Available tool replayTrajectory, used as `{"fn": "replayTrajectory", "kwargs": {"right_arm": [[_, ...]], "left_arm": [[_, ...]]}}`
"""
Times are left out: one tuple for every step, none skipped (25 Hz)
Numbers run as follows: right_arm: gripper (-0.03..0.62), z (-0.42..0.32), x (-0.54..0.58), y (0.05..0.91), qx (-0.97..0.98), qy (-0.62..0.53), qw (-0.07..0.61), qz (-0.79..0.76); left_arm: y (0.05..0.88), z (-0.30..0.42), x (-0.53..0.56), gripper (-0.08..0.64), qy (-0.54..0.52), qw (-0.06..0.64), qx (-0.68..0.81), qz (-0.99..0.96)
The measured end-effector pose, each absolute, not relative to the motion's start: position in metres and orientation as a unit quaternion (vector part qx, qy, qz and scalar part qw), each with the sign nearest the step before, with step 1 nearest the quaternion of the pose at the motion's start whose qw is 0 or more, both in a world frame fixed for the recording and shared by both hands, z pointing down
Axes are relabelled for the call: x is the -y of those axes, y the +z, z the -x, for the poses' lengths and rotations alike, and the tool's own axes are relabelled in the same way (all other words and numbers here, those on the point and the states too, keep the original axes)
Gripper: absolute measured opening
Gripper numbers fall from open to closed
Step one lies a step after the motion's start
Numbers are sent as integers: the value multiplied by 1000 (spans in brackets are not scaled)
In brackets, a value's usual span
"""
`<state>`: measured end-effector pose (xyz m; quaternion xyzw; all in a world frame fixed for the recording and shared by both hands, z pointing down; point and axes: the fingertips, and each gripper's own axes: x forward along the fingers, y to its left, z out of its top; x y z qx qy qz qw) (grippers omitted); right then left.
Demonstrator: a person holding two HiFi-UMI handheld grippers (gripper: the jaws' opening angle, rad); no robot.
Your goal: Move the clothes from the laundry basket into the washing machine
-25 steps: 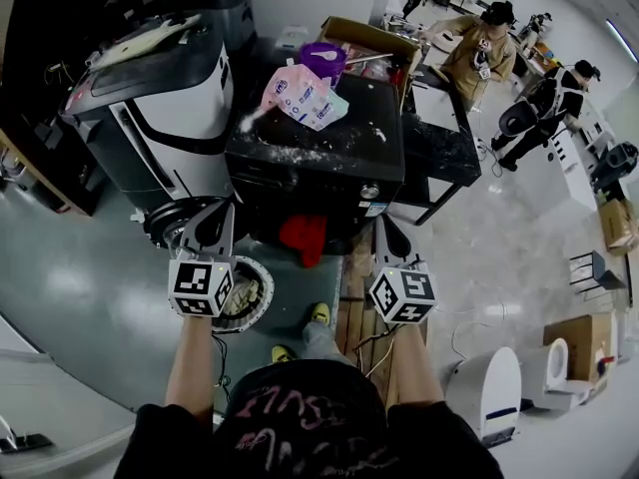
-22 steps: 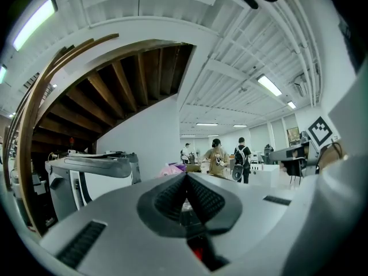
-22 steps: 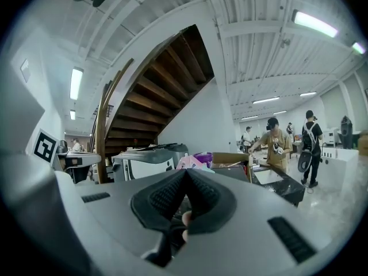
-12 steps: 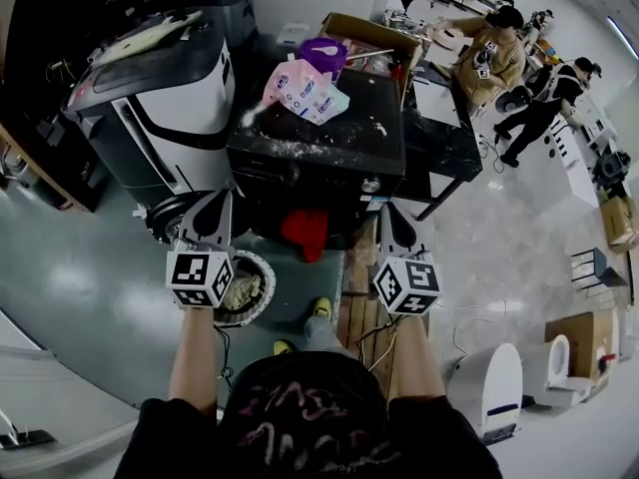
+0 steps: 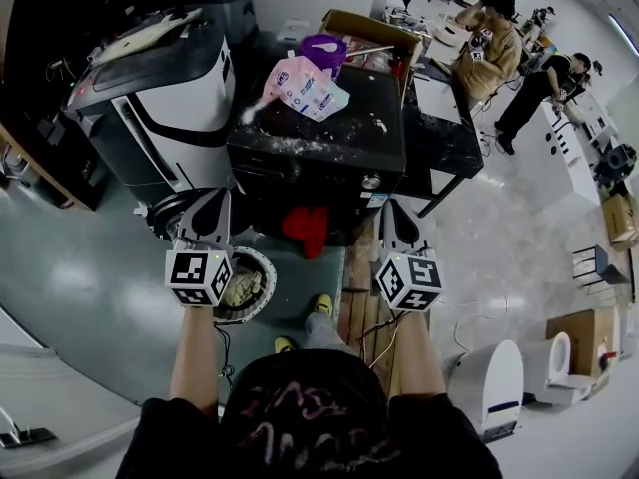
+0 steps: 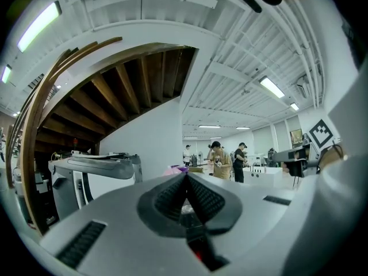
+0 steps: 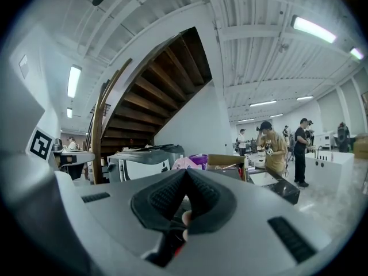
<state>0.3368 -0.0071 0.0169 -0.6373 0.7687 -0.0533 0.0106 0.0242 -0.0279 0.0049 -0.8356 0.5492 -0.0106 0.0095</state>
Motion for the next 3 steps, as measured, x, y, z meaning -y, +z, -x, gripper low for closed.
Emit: {"fn": "replayTrajectory", "kwargs": {"right_arm": [[3, -337, 8, 17, -769, -53, 11, 637], [3, -338, 8, 17, -769, -52, 11, 637], [3, -338, 8, 17, -769, -52, 11, 637]], "left_arm": [[5, -24, 28, 12, -10, 9, -550, 835], [4, -24, 29, 12, -10, 9, -550, 835], [4, -24, 29, 12, -10, 9, -551, 835]]}}
